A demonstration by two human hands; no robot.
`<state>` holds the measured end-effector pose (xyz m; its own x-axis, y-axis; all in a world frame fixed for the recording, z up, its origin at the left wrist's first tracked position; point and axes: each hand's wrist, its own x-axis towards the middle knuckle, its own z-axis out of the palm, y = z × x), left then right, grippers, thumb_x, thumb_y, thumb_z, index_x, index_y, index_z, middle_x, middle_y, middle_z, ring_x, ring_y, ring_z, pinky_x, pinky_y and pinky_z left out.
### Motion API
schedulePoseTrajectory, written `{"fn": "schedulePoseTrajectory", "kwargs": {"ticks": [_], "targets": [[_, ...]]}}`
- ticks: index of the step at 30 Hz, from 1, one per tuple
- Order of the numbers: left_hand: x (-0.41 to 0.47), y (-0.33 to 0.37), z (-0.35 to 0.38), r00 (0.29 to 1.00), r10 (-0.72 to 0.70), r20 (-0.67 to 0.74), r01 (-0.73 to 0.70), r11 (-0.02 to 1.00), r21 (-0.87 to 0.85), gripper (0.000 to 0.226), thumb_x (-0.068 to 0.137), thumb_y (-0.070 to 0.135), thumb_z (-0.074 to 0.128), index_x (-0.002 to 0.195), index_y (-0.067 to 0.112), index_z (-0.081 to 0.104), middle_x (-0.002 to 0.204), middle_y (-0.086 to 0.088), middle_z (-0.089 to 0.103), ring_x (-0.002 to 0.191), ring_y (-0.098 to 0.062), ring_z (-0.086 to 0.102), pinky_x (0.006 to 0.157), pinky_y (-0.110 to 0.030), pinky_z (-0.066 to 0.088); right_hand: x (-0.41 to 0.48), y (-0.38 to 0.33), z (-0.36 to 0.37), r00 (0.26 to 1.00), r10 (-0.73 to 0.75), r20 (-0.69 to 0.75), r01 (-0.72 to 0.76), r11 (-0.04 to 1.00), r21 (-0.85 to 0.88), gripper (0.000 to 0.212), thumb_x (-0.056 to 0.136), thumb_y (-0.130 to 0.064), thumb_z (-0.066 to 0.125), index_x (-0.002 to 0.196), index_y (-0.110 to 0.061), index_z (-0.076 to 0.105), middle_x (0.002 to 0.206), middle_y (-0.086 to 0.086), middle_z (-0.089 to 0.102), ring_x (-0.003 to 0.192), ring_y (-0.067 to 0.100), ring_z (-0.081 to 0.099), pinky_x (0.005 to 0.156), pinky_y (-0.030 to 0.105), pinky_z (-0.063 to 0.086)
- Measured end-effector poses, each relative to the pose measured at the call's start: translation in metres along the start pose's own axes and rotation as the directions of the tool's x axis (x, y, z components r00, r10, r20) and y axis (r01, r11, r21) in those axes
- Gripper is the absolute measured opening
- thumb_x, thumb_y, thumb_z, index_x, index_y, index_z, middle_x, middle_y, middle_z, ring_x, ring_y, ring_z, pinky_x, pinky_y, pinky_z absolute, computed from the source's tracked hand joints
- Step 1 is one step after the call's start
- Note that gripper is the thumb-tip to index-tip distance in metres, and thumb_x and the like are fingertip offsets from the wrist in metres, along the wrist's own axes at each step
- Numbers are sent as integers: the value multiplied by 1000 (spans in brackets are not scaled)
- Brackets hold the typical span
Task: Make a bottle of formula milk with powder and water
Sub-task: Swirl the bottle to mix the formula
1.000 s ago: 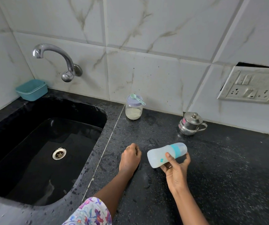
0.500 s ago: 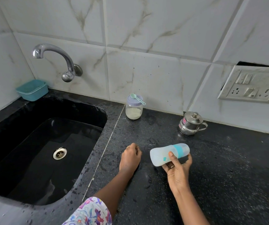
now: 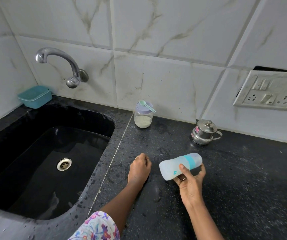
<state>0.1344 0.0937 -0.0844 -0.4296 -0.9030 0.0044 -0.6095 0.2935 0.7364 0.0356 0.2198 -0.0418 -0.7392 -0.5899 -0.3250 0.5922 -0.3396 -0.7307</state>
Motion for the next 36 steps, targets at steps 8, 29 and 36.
{"fn": "schedulePoseTrajectory", "kwargs": {"ticks": [8, 29, 36], "targets": [[1, 0, 1, 1000, 3, 1, -3, 1000, 2, 9, 91, 19, 49, 88, 12, 53, 84, -3, 59, 74, -20, 56, 68, -34, 45, -2, -1, 1, 1000, -3, 16, 3, 1000, -21, 82, 71, 7, 66, 132, -37, 33, 116, 8, 59, 102, 26, 61, 66, 44, 59], [1, 0, 1, 1000, 4, 3, -5, 1000, 25, 10, 92, 19, 49, 90, 10, 54, 86, -5, 61, 76, -22, 57, 69, -35, 46, 0, 4, -1, 1000, 1, -21, 0, 1000, 9, 70, 81, 6, 60, 129, -37, 34, 118, 6, 58, 103, 25, 60, 63, 41, 59], [0, 0, 0, 1000, 9, 1, -9, 1000, 23, 10, 92, 18, 49, 90, 10, 54, 86, -5, 61, 76, -22, 57, 69, -36, 46, -2, 1, 3, 1000, -23, 1, 23, 999, -32, 83, 77, 13, 60, 134, -39, 30, 113, 5, 62, 101, 23, 62, 69, 44, 58]]}}
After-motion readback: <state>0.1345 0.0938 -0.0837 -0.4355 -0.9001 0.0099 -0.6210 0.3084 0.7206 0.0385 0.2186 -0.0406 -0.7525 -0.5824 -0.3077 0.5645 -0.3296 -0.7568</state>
